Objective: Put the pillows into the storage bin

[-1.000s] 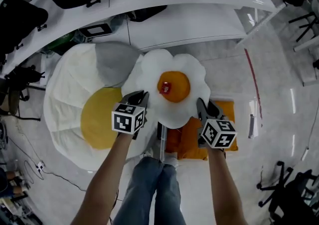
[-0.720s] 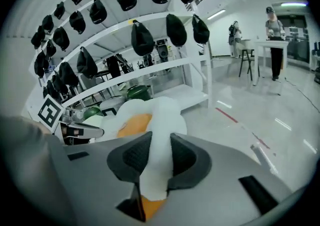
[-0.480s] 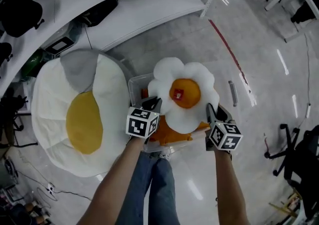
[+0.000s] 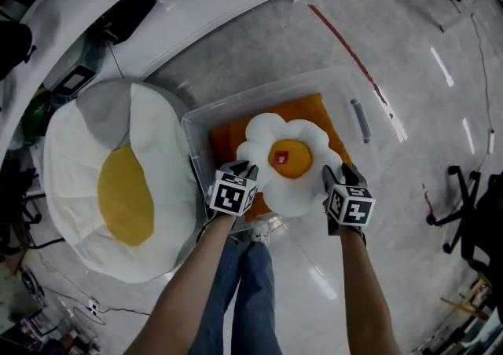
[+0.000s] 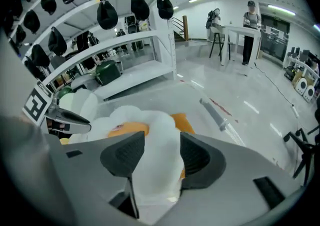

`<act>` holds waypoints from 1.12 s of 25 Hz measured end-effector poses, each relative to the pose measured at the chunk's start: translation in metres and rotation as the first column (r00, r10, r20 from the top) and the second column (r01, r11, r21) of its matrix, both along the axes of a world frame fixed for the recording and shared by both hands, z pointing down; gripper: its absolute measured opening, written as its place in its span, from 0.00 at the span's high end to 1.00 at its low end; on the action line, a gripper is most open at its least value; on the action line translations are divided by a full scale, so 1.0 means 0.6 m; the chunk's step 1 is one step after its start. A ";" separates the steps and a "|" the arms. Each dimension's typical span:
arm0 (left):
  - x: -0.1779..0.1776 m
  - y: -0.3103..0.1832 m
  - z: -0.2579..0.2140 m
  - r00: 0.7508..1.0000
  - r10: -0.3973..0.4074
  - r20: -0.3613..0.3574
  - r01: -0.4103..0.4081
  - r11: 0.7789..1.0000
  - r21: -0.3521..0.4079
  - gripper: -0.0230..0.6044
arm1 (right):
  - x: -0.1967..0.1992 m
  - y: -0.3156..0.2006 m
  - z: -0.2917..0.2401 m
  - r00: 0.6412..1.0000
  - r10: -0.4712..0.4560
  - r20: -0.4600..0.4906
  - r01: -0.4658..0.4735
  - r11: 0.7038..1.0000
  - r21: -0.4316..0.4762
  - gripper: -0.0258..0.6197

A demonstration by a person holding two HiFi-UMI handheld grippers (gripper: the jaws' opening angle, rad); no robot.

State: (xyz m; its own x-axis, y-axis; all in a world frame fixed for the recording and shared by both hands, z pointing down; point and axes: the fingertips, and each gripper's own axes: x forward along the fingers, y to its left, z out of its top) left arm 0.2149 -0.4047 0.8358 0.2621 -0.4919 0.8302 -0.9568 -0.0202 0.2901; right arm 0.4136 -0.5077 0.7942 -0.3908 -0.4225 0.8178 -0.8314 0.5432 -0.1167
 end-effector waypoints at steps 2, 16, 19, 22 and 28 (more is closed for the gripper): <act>-0.006 0.008 0.009 1.000 -0.016 0.010 0.016 1.000 -0.014 0.79 | -0.006 0.007 0.000 1.000 -0.010 0.009 0.010 1.000 0.015 0.60; -0.062 -0.012 -0.102 0.992 -0.126 -0.022 0.128 0.983 0.134 0.55 | -0.104 0.005 -0.101 0.973 -0.056 0.225 0.040 0.996 0.076 0.37; -0.095 -0.021 -0.176 0.982 -0.186 -0.028 0.188 0.959 0.213 0.56 | -0.131 -0.004 -0.171 0.960 -0.083 0.268 0.049 0.990 0.132 0.41; -0.130 -0.030 -0.275 0.971 -0.238 -0.015 0.231 0.921 0.312 0.63 | -0.168 -0.012 -0.259 0.943 -0.132 0.307 0.075 0.979 0.191 0.51; -0.186 -0.017 -0.499 0.934 -0.355 -0.034 0.328 0.816 0.477 0.82 | -0.246 0.009 -0.467 0.886 -0.242 0.395 0.122 0.944 0.307 0.72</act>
State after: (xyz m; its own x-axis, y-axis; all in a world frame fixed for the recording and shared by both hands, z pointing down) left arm 0.1032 -0.4147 0.5365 -0.0343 -0.8735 0.4857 -0.9415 0.1912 0.2774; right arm 0.2658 -0.5022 0.5140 -0.7632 -0.4872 0.4245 -0.6188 0.7404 -0.2626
